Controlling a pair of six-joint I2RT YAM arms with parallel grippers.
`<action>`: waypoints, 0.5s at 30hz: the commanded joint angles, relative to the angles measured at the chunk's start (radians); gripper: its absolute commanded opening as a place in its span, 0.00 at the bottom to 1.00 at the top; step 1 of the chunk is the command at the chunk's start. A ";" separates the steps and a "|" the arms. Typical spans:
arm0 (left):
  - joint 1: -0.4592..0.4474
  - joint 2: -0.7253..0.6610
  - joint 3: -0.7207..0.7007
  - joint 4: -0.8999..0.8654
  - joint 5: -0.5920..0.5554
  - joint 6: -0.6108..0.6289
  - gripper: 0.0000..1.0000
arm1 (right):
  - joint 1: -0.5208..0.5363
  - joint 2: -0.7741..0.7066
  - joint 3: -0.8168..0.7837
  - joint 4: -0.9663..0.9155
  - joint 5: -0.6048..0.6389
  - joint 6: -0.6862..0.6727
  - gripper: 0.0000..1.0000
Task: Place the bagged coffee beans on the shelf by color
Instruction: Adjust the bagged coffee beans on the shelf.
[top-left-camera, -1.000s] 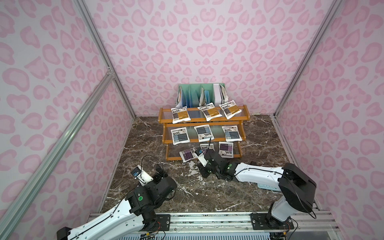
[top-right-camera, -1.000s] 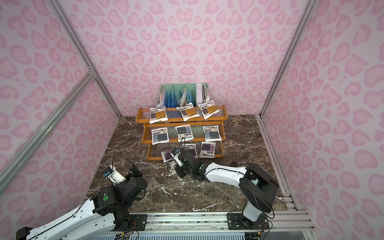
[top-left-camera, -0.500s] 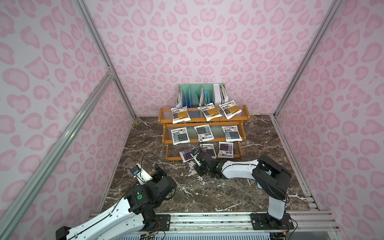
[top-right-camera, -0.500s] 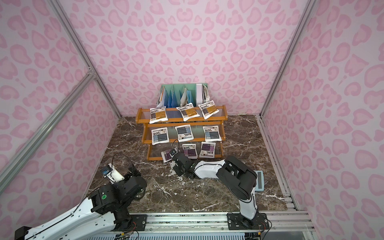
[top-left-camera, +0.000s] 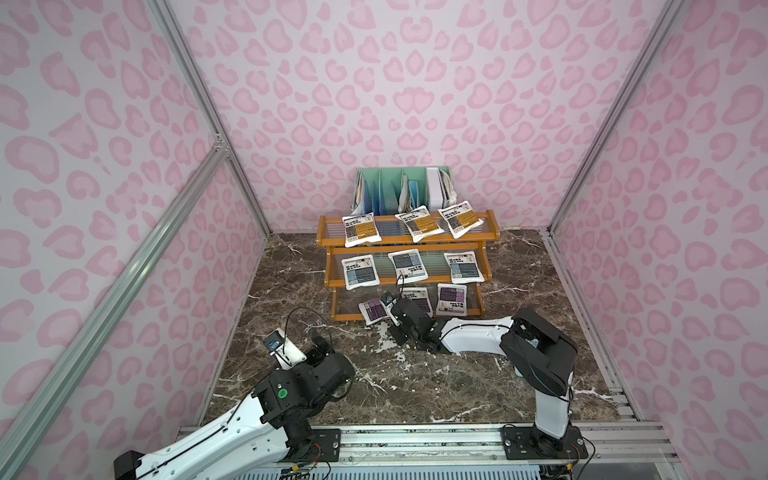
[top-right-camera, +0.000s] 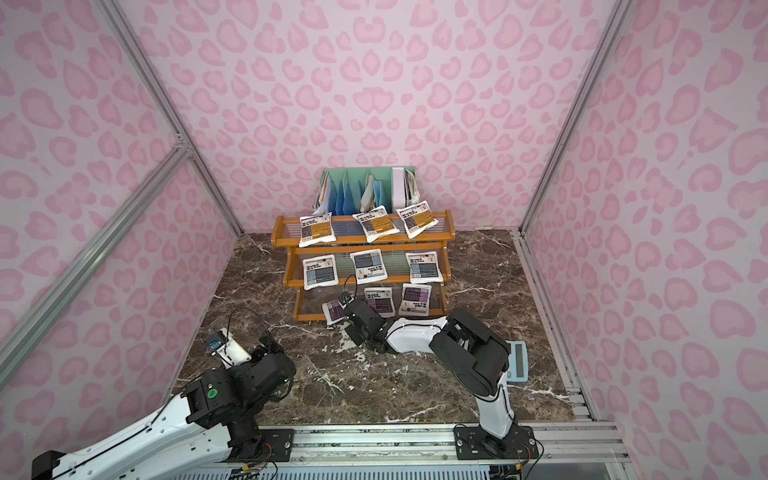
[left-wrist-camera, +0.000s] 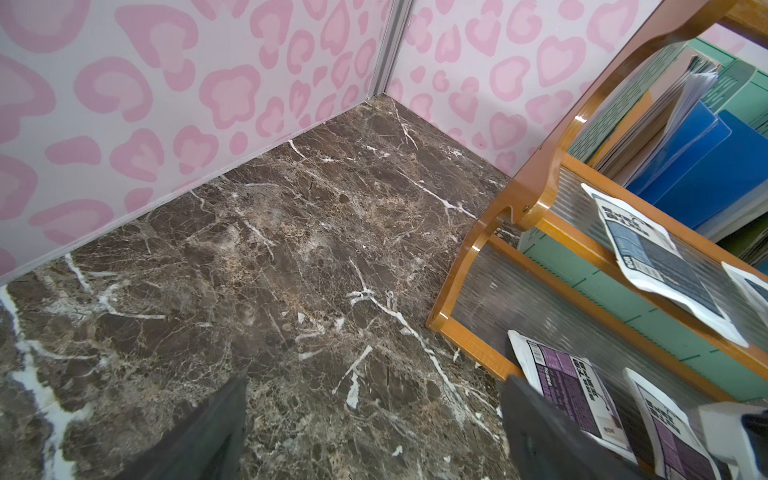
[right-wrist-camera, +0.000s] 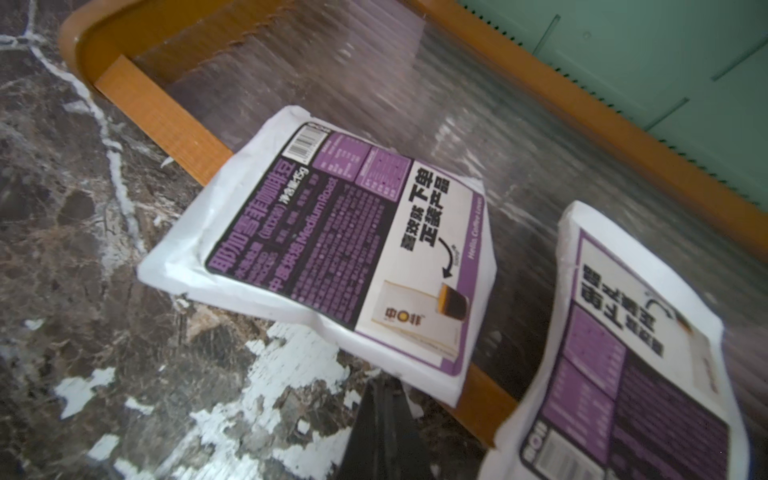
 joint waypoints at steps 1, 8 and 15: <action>0.000 0.004 0.003 0.000 0.005 0.002 0.98 | -0.002 0.021 0.028 0.027 0.019 -0.030 0.00; 0.000 0.011 0.005 0.004 0.018 0.009 0.98 | -0.022 0.075 0.103 0.034 0.015 -0.046 0.00; 0.000 0.036 0.010 0.015 0.028 0.009 0.98 | -0.023 0.130 0.158 0.059 -0.018 -0.055 0.00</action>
